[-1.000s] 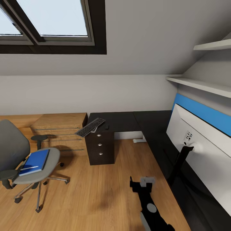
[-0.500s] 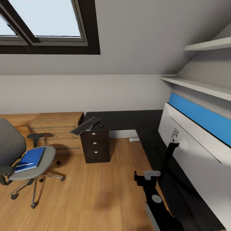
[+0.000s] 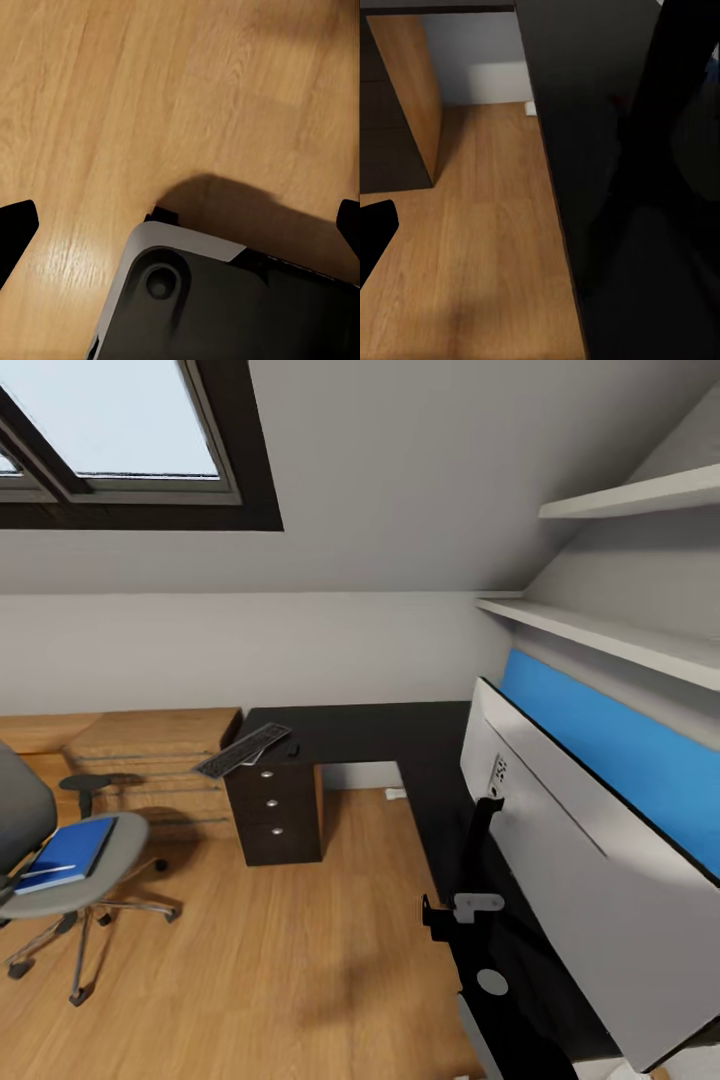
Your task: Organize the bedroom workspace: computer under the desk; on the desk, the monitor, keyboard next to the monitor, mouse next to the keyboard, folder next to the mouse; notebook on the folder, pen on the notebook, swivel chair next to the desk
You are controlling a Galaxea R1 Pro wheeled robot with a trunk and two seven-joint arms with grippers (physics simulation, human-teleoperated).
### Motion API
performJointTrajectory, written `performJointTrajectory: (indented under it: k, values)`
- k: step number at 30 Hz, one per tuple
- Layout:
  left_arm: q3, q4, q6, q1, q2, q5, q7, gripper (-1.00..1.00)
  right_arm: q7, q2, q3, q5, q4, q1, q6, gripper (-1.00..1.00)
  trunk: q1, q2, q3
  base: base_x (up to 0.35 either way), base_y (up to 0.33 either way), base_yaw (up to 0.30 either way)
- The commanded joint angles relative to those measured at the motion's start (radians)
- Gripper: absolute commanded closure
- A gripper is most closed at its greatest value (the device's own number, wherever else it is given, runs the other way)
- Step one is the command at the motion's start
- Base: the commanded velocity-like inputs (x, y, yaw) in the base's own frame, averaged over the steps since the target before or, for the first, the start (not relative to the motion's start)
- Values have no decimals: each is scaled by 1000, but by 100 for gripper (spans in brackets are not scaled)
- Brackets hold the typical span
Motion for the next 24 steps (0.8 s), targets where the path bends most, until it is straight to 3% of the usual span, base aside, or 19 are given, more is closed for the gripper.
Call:
performJointTrajectory:
  k: [1,15,24]
  values:
    - [-1,0,-2,0,0,7,1,-100,-7,-1,3,-4,-1,-1,5,-100,1,-2,-2,-2,-113,-141]
    - [-1,-1,-2,0,1,7,1,-100,-6,-2,1,-1,-1,-1,0,-100,1,-2,7,0,-42,-221]
    - [-1,0,-2,0,1,7,1,-100,-8,-2,1,-1,-1,-1,-1,-100,1,-2,10,27,-262,-126]
